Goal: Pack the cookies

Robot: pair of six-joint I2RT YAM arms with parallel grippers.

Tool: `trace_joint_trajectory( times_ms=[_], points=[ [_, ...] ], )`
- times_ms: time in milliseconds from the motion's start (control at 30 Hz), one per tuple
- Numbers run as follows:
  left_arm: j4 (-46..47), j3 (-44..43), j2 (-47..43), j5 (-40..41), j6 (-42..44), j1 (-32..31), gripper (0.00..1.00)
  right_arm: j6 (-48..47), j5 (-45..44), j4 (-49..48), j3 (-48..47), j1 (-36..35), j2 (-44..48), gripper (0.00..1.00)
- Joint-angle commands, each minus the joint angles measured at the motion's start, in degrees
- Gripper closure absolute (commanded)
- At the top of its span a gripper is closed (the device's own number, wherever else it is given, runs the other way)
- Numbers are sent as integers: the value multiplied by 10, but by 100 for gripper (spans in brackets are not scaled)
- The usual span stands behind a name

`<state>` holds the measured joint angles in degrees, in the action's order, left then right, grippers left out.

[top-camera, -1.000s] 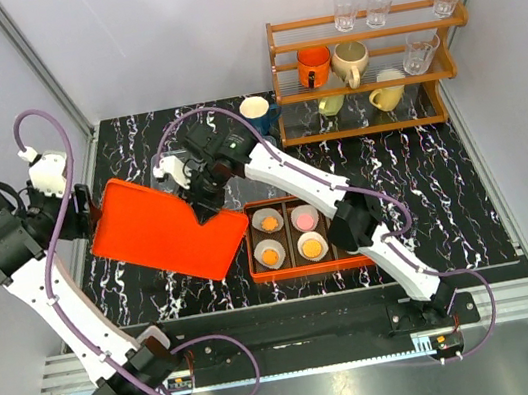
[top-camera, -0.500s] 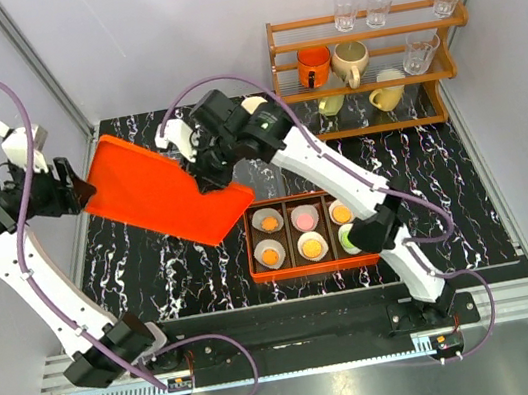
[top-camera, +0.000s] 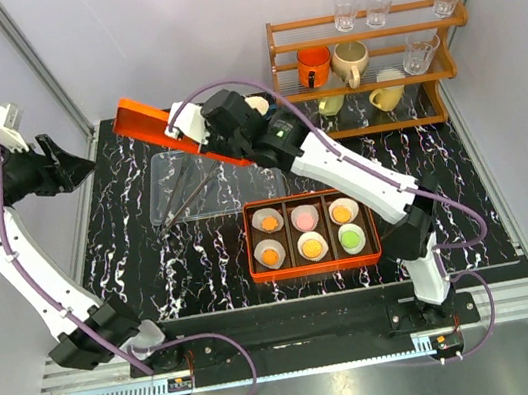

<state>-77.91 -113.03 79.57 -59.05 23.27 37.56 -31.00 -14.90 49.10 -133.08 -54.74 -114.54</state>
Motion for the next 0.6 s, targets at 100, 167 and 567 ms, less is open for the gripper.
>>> trace_joint_trajectory(
  times_ms=[100,167,567],
  points=[
    [-59,29,4,-39,-77,-4,35,-109,-163,-266,132,-2,70,100],
    [-44,40,4,-41,-95,-18,36,-137,-181,-325,191,-5,84,100],
    [137,95,19,-34,-335,-95,36,-432,-271,-775,455,-57,161,100]
  ],
)
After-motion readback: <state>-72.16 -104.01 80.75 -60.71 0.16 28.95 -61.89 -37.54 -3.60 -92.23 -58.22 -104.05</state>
